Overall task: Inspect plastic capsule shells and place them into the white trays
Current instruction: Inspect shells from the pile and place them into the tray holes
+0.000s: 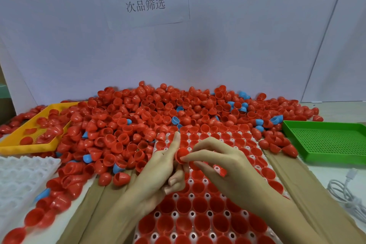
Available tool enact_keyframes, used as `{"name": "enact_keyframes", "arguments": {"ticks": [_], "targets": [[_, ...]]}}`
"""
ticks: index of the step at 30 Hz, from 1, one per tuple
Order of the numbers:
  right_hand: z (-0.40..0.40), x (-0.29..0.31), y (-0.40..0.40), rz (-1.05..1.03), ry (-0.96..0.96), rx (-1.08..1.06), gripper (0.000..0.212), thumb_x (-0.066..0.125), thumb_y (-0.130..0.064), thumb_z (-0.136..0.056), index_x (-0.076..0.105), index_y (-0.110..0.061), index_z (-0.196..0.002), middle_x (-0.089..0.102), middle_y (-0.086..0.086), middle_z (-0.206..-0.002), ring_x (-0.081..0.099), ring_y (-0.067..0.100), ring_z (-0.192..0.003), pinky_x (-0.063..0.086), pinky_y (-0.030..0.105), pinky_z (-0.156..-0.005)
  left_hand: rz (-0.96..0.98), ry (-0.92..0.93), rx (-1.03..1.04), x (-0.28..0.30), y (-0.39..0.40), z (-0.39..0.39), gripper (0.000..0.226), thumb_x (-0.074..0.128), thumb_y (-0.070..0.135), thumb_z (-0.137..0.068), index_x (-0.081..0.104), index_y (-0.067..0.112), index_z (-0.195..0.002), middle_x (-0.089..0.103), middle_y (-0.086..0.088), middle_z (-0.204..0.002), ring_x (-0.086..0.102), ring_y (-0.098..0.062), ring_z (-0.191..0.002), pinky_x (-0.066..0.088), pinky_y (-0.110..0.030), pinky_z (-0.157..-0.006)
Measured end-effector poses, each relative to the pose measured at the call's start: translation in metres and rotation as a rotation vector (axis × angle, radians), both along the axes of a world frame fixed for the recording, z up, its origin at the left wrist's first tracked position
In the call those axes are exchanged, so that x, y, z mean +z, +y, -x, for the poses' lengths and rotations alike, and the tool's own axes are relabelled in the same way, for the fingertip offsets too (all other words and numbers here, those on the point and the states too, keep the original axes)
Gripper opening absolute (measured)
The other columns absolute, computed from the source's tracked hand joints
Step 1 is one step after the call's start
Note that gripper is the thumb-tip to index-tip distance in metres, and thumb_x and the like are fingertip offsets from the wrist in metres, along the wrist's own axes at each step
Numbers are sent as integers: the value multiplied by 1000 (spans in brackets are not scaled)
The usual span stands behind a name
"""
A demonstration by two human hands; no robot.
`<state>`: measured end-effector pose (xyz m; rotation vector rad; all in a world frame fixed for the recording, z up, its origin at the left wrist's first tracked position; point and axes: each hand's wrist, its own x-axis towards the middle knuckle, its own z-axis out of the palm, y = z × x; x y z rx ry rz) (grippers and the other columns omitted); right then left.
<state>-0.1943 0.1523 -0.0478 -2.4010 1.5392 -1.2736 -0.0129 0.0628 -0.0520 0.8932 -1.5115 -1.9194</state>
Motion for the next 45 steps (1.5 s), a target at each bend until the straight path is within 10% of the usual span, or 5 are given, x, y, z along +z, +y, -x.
{"name": "enact_keyframes", "arguments": {"ticks": [11,17,21,33,45], "targets": [[19,10,7,-71,-252,-146,28,77,-3,-93,82,-22,-111,78,-16,-98,75,7,-92,61,28,-80,220,84,-19,2,-31,-18,74,44,65,-101,75,1,-83,51,-11,-49,47,-17,-37,38,-21,-38],[63,15,57,-383,-387,-226,25,70,-53,-96,76,-45,-119,80,-15,-108,76,9,-100,62,42,-90,664,-120,382,-10,-51,-28,61,46,46,-109,72,12,-66,56,-10,-48,50,-19,-43,47,-23,-53],[76,10,95,-375,-573,-190,21,74,-25,-93,82,-34,-110,81,-2,-108,77,18,-103,62,28,-87,916,-358,428,-22,-57,-29,53,49,37,-110,70,23,-64,57,4,-45,53,-7,-41,43,-28,-55],[58,25,144,-578,247,-315,17,74,-27,-97,79,-36,-111,67,-19,-96,61,2,-91,51,19,-79,1129,-511,400,-26,-48,-32,42,55,34,-107,64,26,-67,60,8,-49,59,-12,-46,49,-34,-46],[52,37,128,-728,331,-271,11,78,-30,-94,78,-32,-105,61,-21,-85,59,-5,-85,47,12,-73,1145,-525,325,-21,-45,-34,37,55,34,-107,65,28,-72,62,8,-52,60,-12,-46,55,-39,-51]]}}
